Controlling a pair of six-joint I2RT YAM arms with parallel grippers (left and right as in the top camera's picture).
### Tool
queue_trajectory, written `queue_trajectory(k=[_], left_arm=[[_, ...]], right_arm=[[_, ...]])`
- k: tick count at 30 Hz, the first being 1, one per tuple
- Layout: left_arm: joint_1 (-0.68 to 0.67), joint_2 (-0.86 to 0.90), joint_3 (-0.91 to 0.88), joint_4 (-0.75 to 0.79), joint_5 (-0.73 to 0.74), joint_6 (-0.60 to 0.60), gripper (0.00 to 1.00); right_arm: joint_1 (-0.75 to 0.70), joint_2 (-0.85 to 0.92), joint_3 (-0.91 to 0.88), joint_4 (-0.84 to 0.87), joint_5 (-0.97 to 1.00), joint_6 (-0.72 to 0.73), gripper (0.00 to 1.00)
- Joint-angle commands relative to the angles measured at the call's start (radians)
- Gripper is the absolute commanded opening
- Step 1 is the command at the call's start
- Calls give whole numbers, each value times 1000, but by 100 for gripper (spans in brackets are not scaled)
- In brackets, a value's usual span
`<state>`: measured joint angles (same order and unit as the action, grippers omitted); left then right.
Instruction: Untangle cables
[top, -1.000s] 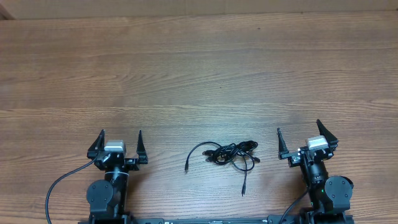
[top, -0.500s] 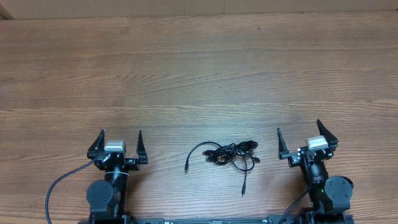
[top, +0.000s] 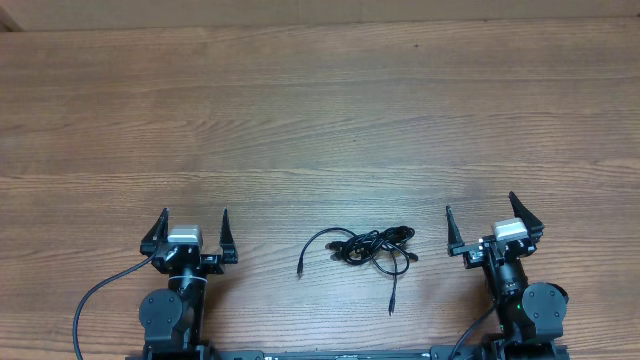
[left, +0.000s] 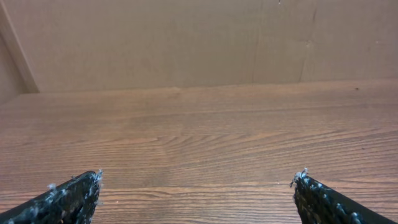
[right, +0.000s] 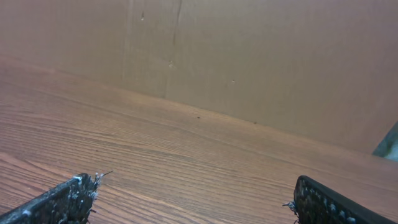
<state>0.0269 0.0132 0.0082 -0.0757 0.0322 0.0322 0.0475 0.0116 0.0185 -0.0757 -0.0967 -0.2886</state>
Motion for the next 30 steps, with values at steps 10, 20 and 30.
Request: queue_trajectory(k=[10, 20, 30], left_arm=[[6, -9, -3, -2, -6, -10, 100], [6, -8, -3, -2, 7, -42, 100], [5, 91, 47, -18, 21, -50, 100]], right_arm=[[3, -9, -10, 1, 10, -1, 100], [3, -9, -10, 1, 10, -1, 100], [3, -9, -10, 1, 10, -1, 100]])
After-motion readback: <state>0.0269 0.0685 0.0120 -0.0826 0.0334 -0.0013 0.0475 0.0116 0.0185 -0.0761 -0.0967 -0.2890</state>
